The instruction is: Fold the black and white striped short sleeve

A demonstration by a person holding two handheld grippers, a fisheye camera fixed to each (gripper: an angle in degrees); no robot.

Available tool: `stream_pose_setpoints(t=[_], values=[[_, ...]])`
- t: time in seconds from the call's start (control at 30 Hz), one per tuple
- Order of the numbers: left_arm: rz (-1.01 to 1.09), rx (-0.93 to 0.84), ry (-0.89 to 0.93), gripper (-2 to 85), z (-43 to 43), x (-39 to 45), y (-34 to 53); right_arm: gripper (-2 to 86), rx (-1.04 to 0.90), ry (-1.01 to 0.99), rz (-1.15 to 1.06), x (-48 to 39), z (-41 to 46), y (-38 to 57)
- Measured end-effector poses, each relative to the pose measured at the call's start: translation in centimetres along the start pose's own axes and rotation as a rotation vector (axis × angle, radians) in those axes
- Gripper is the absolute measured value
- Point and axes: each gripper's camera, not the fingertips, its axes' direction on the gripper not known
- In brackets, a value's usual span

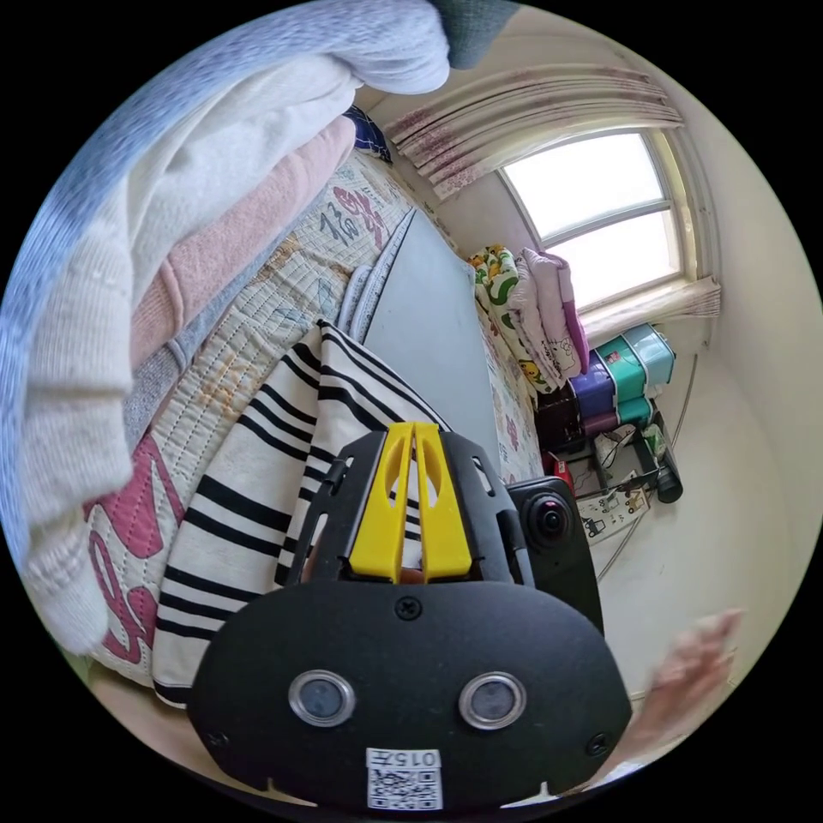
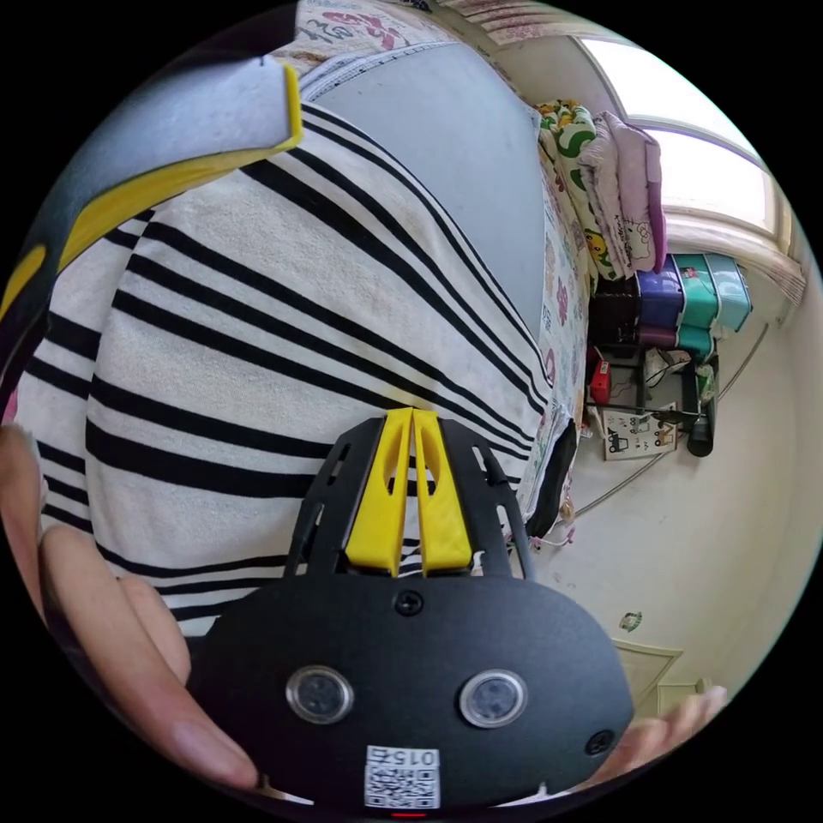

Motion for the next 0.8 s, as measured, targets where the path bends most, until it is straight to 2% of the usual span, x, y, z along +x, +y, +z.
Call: stream_pose_setpoints(t=[0.23, 0.53, 0.63, 0.67, 0.73, 0.8], values=[[0.031, -0.025, 0.064, -0.9, 0.3, 3.2, 0.4, -0.8, 0.069, -0.094, 0.090, 5.6, -9.3, -5.5], [0.297, -0.161, 0.245, -0.8, 2.0, 13.9, 2.6, -0.9, 0.284, -0.357, 0.140, 17.7, -21.7, -10.4], [0.447, -0.125, 0.248, -0.7, 1.3, 18.0, 4.1, -1.0, 0.471, -0.638, 0.089, 25.1, -25.7, -8.3], [0.556, -0.135, 0.289, -0.7, 1.2, 20.1, 4.9, -1.0, 0.566, -0.738, 0.126, 29.6, -26.7, -6.8], [0.741, -0.173, 0.335, -0.6, 1.2, 23.8, 7.0, -1.0, 0.645, -0.802, 0.215, 36.8, -27.7, -5.2], [1.017, -0.226, 0.355, -0.5, 1.5, 28.6, 11.6, -1.0, 0.661, -0.797, 0.310, 46.0, -28.2, -4.5]])
